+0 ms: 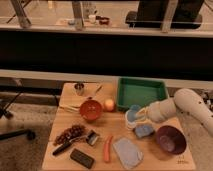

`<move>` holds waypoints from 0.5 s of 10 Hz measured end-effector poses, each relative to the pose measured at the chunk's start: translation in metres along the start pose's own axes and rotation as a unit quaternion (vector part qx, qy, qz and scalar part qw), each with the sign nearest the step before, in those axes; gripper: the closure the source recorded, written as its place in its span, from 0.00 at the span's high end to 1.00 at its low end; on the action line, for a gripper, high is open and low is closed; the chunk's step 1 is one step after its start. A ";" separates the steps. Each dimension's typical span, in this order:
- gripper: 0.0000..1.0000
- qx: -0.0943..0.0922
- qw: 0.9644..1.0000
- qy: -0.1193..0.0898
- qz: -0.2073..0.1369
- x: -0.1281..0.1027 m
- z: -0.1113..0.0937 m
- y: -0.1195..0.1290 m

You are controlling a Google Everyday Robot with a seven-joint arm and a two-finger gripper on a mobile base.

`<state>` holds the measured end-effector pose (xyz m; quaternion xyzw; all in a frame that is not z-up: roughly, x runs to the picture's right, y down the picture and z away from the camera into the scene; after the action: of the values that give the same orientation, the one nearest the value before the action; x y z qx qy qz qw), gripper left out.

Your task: Stack cups on top of each other

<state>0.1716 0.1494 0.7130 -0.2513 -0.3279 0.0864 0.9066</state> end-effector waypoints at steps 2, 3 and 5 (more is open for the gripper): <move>0.80 0.001 1.000 0.000 -0.001 0.000 -0.001 0.000; 0.80 0.001 1.000 0.000 -0.001 0.000 -0.002 0.001; 0.80 0.000 1.000 0.000 -0.001 0.000 -0.003 0.001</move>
<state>0.1733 0.1496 0.7106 -0.2508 -0.3279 0.0849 0.9068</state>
